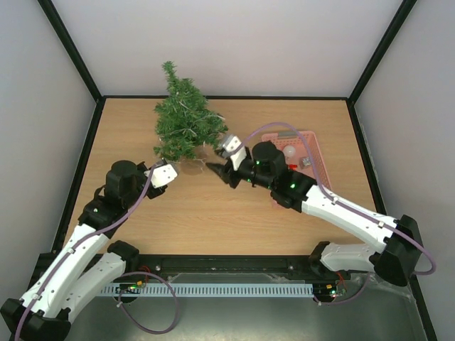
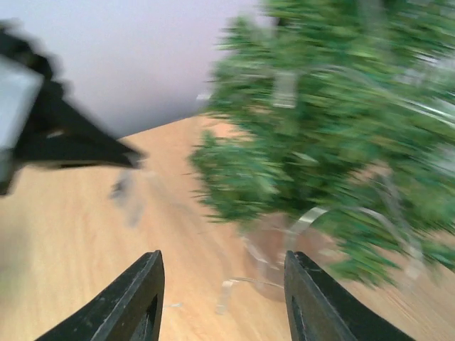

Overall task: Decorate the small christmas tree
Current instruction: Wrap the decoration item around the Christmas tree.

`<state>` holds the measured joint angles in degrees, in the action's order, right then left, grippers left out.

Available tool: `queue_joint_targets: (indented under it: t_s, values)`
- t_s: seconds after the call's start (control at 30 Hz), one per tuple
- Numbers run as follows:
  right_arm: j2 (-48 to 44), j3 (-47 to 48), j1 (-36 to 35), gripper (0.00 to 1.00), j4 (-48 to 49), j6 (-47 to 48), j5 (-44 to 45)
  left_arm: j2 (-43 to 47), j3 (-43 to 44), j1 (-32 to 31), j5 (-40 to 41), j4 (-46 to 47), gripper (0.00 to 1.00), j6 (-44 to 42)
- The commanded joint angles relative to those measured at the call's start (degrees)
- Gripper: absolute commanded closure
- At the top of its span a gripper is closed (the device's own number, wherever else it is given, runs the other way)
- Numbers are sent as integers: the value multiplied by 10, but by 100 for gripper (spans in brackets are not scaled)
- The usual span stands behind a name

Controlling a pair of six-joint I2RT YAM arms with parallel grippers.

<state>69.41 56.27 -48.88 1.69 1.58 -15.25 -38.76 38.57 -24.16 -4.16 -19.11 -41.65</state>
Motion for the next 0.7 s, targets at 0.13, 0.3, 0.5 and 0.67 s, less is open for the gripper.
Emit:
queue_joint_targets:
  t_s: [0.13, 0.3, 0.5, 0.67]
  values:
    - [59, 37, -55, 55, 34, 225, -92, 20, -22, -6, -28, 25, 98, -10]
    - [125, 98, -63, 52, 23, 298, -94, 19, -21, -8, -33, 25, 97, -12]
    - [173, 143, -63, 53, -13, 349, -90, 22, -28, -11, -41, 30, 97, -12]
    - [191, 153, -64, 54, -30, 365, -103, 31, -38, -12, -46, 38, 98, -10]
